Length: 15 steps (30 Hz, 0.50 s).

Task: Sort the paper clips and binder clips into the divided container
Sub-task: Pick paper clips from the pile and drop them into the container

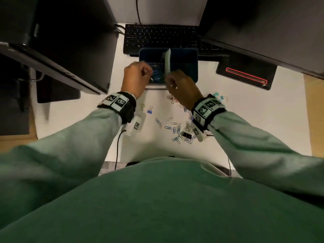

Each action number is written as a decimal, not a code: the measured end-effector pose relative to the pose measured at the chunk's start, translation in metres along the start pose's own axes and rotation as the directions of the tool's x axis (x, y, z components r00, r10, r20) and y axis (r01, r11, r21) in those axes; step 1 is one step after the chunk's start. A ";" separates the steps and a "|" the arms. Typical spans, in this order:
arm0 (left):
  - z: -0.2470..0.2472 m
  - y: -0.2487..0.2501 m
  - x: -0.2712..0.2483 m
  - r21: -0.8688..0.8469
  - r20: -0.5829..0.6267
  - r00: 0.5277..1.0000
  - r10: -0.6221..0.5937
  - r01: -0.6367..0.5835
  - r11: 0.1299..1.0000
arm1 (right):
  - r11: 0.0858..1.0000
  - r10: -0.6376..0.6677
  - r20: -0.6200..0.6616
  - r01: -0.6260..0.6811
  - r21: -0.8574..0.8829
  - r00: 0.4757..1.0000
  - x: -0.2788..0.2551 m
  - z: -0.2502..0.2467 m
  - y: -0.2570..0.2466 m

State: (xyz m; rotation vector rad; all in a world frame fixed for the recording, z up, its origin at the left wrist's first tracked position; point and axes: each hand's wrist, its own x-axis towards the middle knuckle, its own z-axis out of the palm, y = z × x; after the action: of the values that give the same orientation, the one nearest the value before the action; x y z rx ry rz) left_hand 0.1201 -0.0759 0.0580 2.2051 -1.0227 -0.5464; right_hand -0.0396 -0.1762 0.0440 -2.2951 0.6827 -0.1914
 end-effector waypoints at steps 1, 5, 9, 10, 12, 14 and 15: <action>0.003 -0.002 0.003 0.034 0.015 1.000 0.003 -0.004 0.999 | 0.999 -0.013 0.076 0.017 -0.050 0.997 -0.019 0.001 0.007; 0.023 -0.014 -0.029 0.135 0.109 0.992 0.069 -0.083 0.987 | 0.955 0.022 0.474 0.122 -0.270 0.880 -0.090 0.012 0.036; 0.065 -0.027 -0.073 0.255 0.406 0.907 0.112 -0.230 0.939 | 0.918 0.043 0.590 0.201 -0.343 0.806 -0.126 0.021 0.050; 0.075 -0.028 -0.073 0.287 0.422 0.902 0.089 -0.226 0.931 | 0.905 0.039 0.581 0.217 -0.365 0.813 -0.128 0.019 0.053; 0.091 -0.023 -0.066 0.331 0.399 0.915 0.061 -0.205 0.921 | 0.889 0.052 0.552 0.214 -0.406 0.832 -0.128 0.012 0.065; 0.104 -0.016 -0.056 0.356 0.378 0.921 0.096 -0.240 0.903 | 0.898 0.106 0.523 0.144 -0.416 0.846 -0.126 0.000 0.076; 0.108 -0.013 -0.052 0.374 0.379 0.919 0.108 -0.258 0.891 | 0.903 0.124 0.502 0.112 -0.414 0.856 -0.123 -0.006 0.079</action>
State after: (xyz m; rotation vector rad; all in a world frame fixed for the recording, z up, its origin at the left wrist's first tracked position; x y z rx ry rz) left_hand 0.0303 -0.0691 -0.0227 2.3842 -1.6560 -0.6992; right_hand -0.1796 -0.1626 0.0019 -2.5914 0.4731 0.6347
